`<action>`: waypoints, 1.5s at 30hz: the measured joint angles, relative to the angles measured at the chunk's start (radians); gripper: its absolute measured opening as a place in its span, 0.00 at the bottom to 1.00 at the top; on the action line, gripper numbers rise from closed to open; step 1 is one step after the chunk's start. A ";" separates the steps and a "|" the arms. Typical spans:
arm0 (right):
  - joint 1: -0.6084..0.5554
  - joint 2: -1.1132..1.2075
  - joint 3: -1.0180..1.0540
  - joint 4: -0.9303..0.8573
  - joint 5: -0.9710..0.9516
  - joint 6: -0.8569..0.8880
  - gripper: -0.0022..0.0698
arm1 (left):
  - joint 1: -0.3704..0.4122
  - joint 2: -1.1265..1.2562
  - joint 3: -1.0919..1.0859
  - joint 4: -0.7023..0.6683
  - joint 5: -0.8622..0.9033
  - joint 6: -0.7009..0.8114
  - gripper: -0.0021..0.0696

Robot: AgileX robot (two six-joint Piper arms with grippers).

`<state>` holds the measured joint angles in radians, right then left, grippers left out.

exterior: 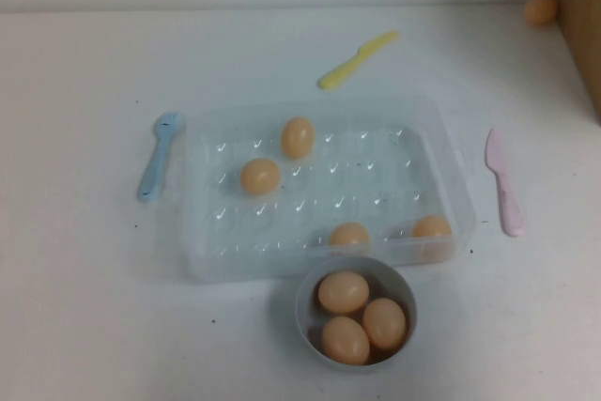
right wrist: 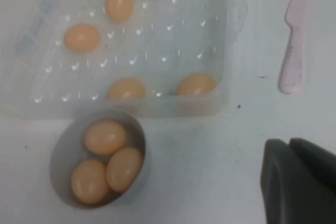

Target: Take an egg out of the egg box

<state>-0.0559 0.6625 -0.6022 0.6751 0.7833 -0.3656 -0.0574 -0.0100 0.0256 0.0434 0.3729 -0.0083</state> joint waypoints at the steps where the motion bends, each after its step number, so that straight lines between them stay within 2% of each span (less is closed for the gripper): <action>1: 0.000 0.084 -0.076 -0.049 0.054 0.000 0.01 | 0.000 0.000 0.000 0.000 0.000 0.000 0.02; 4: 0.000 0.257 -0.292 -0.135 0.190 0.000 0.01 | 0.000 0.000 0.000 0.000 0.000 0.000 0.02; 8: 0.043 0.440 -0.493 -0.240 0.272 0.016 0.01 | 0.000 0.000 0.000 0.000 0.000 0.000 0.02; 18: 0.347 0.910 -0.903 -0.619 0.437 0.168 0.01 | 0.000 0.000 0.000 0.000 0.000 0.000 0.02; 24: 0.428 1.128 -1.127 -0.684 0.449 0.179 0.01 | 0.000 0.000 0.000 0.000 0.000 0.000 0.02; 32: 0.517 1.296 -1.198 -0.692 0.449 0.182 0.01 | 0.000 0.000 0.000 0.000 0.000 0.000 0.02; 39: 0.534 1.352 -1.198 -0.697 0.449 0.182 0.04 | 0.000 0.000 0.000 0.000 0.000 0.000 0.02; 42: 0.534 1.356 -1.198 -0.675 0.449 0.182 0.12 | 0.000 0.000 0.000 0.000 0.000 0.000 0.02; 45: 0.537 1.356 -1.199 -0.637 0.449 0.182 0.28 | 0.000 0.000 0.000 0.000 0.000 0.000 0.02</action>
<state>0.4809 2.0183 -1.8017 0.0380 1.2326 -0.1831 -0.0574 -0.0100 0.0256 0.0434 0.3729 -0.0083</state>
